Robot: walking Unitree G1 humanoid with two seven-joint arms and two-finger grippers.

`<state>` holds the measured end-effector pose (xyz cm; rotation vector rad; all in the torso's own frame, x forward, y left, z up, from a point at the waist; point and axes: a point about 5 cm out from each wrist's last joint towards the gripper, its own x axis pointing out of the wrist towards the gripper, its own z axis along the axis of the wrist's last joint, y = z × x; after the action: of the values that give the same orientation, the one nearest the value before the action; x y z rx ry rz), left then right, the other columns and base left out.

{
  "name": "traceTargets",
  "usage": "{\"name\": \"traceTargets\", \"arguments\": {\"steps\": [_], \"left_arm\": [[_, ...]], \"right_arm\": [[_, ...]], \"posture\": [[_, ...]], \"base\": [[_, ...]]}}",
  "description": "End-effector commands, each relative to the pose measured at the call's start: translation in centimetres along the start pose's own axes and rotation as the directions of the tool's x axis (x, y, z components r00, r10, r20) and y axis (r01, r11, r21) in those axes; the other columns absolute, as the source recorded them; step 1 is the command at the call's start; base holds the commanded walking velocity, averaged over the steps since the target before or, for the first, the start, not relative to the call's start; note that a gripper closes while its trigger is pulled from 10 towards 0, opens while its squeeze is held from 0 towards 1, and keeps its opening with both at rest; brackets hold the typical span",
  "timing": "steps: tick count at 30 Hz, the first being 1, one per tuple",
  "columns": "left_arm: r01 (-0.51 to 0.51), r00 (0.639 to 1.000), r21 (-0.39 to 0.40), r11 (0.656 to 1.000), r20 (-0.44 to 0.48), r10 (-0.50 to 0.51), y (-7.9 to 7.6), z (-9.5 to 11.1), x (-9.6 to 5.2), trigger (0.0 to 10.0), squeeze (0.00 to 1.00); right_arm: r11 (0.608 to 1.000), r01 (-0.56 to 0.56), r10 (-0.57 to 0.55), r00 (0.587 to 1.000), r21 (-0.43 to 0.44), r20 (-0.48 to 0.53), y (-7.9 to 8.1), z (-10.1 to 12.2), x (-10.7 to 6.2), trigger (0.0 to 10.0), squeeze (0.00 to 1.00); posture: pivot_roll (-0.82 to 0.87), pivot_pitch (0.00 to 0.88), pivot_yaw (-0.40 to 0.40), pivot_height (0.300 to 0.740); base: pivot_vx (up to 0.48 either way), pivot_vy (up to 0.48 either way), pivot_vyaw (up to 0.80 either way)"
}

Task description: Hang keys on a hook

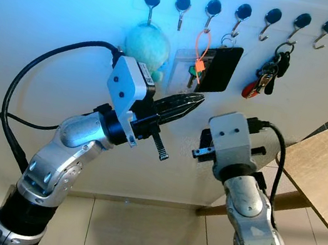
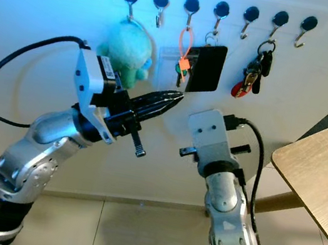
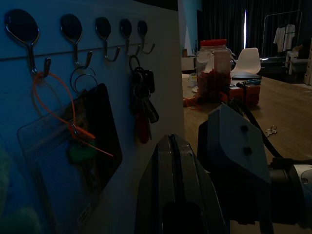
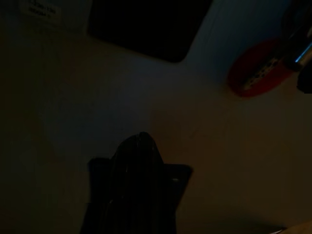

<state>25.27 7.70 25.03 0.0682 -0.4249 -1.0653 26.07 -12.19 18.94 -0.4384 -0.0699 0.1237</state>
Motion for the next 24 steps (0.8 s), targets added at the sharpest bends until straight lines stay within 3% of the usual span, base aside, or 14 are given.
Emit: {"name": "traceTargets", "arguments": {"steps": [1, 17, 24], "left_arm": [[0.027, 1.0, -0.011, 1.0, 0.002, -0.027, -0.4, 0.1, 0.0, 10.0, 0.0], [0.042, 0.999, -0.008, 0.999, 0.016, -0.042, -0.5, 0.3, 0.3, 10.0, 0.0], [0.042, 0.999, -0.008, 0.999, 0.016, -0.042, -0.5, 0.3, 0.3, 10.0, 0.0]], "right_arm": [[1.0, 0.015, -0.016, 1.0, 0.003, 0.027, -0.5, 1.0, -0.2, 10.0, 0.0], [0.997, 0.061, -0.068, 0.985, 0.046, 0.162, -2.3, 5.8, -0.2, 10.0, 0.0], [0.997, 0.061, -0.068, 0.985, 0.046, 0.162, -2.3, 5.8, -0.2, 10.0, 0.0]], "posture": [[0.04, 0.125, -0.007, 0.74], [0.04, 0.11, -0.004, 0.74], [0.04, 0.11, -0.004, 0.74]], "base": [[0.0, 0.0, 0.0], [0.0, 0.0, 0.0], [0.0, 0.0, 0.0]]}}
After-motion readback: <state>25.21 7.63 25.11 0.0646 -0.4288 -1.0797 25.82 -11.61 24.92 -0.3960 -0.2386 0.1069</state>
